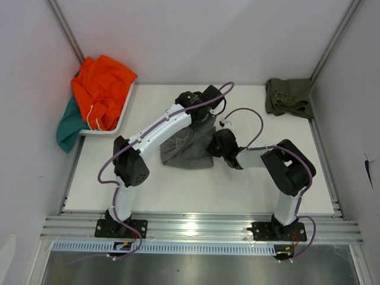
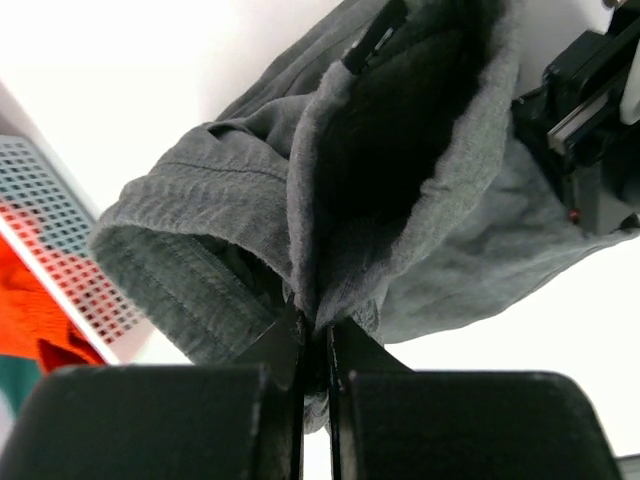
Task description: Fold and stack the shorts
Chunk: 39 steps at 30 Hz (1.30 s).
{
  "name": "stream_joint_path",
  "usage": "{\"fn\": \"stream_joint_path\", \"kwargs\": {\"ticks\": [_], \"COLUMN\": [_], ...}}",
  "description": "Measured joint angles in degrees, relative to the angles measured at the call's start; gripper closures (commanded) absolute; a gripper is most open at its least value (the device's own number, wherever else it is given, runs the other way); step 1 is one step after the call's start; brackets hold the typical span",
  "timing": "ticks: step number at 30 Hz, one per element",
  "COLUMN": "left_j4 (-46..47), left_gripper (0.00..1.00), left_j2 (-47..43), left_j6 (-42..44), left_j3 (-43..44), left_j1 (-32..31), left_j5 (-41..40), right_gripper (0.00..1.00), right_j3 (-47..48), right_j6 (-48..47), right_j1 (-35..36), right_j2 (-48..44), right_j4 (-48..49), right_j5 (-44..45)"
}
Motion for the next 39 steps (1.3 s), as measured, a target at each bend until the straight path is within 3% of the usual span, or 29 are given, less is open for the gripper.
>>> {"fn": "stream_joint_path", "kwargs": {"ticks": [8, 23, 31, 34, 35, 36, 37, 39], "left_j4": [0.7, 2.1, 0.6, -0.2, -0.2, -0.2, -0.2, 0.0], "left_gripper": [1.0, 1.0, 0.99, 0.75, 0.62, 0.2, 0.02, 0.01], "left_j2": [0.6, -3.2, -5.2, -5.2, -5.2, -5.2, -5.2, -5.4], "left_j6": [-5.0, -11.2, -15.1, -15.3, -14.9, -14.2, -13.5, -12.7], "left_j3": [-0.9, -12.5, -11.3, -9.7, -9.1, -8.6, -8.2, -8.1], "left_j1": [1.6, 5.0, 5.1, 4.9, 4.7, 4.4, 4.2, 3.5], "left_j5": [3.8, 0.2, 0.9, 3.5, 4.6, 6.3, 7.9, 11.2], "right_gripper": [0.92, 0.93, 0.92, 0.9, 0.9, 0.89, 0.86, 0.85], "right_j3": [0.0, -1.9, -1.3, -1.1, -1.1, -1.1, -1.1, -1.1], "right_j6": [0.4, 1.0, 1.0, 0.9, 0.8, 0.8, 0.7, 0.6], "right_j1": [0.0, 0.0, -0.1, -0.3, -0.5, -0.6, -0.7, -1.0], "right_j2": [0.0, -3.3, -3.4, -3.6, -3.7, -3.9, -4.0, -4.3], "right_j4": [-0.3, -4.3, -5.7, -6.6, -6.8, -7.1, -7.4, -7.9], "right_j5": [0.4, 3.6, 3.7, 3.7, 3.7, 3.7, 3.7, 3.7]}}
